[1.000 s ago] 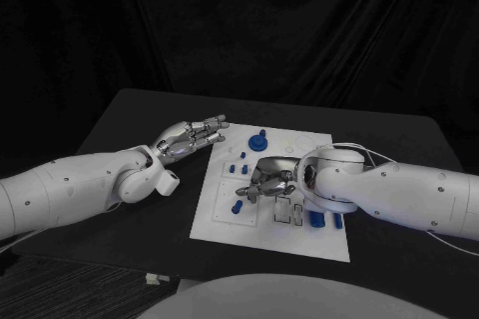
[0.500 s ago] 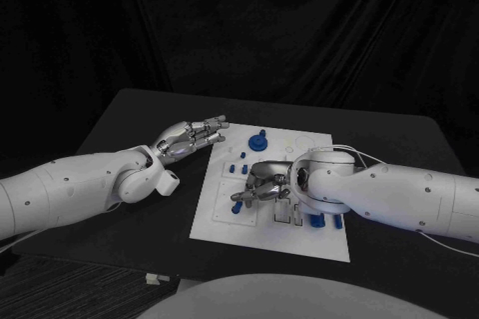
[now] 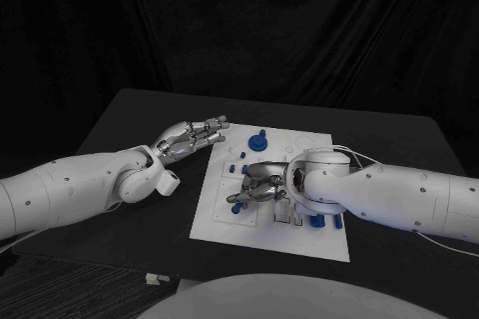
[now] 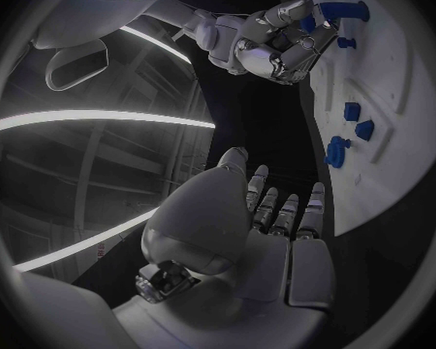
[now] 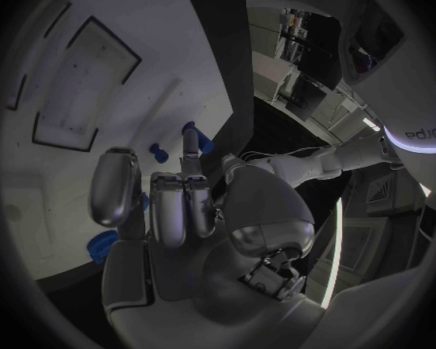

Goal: Assemble the parts on the task board

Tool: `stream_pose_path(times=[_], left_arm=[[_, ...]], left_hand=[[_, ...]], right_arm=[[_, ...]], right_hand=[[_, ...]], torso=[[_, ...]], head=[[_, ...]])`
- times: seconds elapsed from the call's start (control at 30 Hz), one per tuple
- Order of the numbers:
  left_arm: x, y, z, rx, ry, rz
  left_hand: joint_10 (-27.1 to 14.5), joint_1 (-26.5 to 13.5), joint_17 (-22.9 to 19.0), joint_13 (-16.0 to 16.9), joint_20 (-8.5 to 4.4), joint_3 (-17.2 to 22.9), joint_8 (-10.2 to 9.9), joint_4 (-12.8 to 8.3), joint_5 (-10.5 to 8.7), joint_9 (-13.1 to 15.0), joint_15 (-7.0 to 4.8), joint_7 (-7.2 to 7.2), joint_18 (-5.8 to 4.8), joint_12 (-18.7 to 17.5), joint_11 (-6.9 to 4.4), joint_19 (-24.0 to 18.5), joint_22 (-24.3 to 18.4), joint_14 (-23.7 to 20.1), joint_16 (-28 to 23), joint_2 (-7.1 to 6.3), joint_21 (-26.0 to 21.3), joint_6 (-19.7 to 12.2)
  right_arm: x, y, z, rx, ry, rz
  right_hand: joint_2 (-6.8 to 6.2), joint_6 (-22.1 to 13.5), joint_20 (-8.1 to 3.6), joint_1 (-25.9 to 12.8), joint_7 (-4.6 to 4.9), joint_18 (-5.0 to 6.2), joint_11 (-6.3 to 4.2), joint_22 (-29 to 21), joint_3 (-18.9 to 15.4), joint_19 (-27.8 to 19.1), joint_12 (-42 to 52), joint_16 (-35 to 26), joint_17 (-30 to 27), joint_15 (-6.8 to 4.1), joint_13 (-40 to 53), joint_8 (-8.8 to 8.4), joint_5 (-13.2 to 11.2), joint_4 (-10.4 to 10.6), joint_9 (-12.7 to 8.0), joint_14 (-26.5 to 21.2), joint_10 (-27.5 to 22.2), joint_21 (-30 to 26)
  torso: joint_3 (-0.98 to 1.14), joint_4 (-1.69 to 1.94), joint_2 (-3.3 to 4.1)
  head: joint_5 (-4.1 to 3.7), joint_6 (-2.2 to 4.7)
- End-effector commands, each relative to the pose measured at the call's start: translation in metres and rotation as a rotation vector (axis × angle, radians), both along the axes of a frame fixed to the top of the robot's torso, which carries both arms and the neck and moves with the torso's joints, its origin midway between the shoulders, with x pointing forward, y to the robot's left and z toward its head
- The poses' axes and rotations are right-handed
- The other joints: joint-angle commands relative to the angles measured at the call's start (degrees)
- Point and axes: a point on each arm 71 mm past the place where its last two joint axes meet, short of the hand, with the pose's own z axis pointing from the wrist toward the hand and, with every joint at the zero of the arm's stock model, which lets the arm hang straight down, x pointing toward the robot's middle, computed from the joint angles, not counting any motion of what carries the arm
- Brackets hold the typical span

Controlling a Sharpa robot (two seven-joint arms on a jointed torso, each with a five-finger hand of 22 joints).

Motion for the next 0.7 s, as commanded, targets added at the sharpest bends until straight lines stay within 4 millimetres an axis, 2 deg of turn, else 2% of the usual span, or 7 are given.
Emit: stream_pose_path(times=[0.03,0.7], left_arm=[[-0.0006,-0.0015,0.0023,-0.034,-0.019,-0.009],[0.0007,-0.0011,0.0007,-0.024,-0.010,-0.007]], left_hand=[[0.4,0.6,0.1,0.1,-0.03,0.4,0.2,-0.1,0.28,0.0,-0.02,0.12,-0.67,0.3,0.18,0.5,0.0,0.4,0.3,-0.01,0.4,0.2],[0.4,0.6,0.1,0.1,-0.03,0.4,0.2,-0.1,0.27,0.0,-0.01,0.15,-0.69,0.3,0.21,0.5,-0.1,0.5,0.3,0.00,0.4,0.1]], right_arm=[[-0.0019,0.0019,-0.0002,0.012,0.003,0.010],[-0.0042,0.0074,0.0026,0.045,-0.008,0.024]], right_hand=[[0.06,-0.3,0.21,-0.5,-0.04,-0.65,0.32,9.4,-0.4,-0.4,0.1,0.1,15.1,0.51,15.1,-0.16,0.0,0.1,-0.1,5.9,6.1,-0.1],[0.62,1.2,0.31,-3.0,-0.37,-0.61,0.11,9.4,-2.7,-0.4,0.1,0.1,15.1,0.43,15.1,0.74,-1.1,0.2,0.9,5.9,6.1,0.0]], torso=[[-0.01,0.00,-0.01],[-0.01,0.00,0.00]], head=[[0.01,0.01],[-0.18,0.01]])
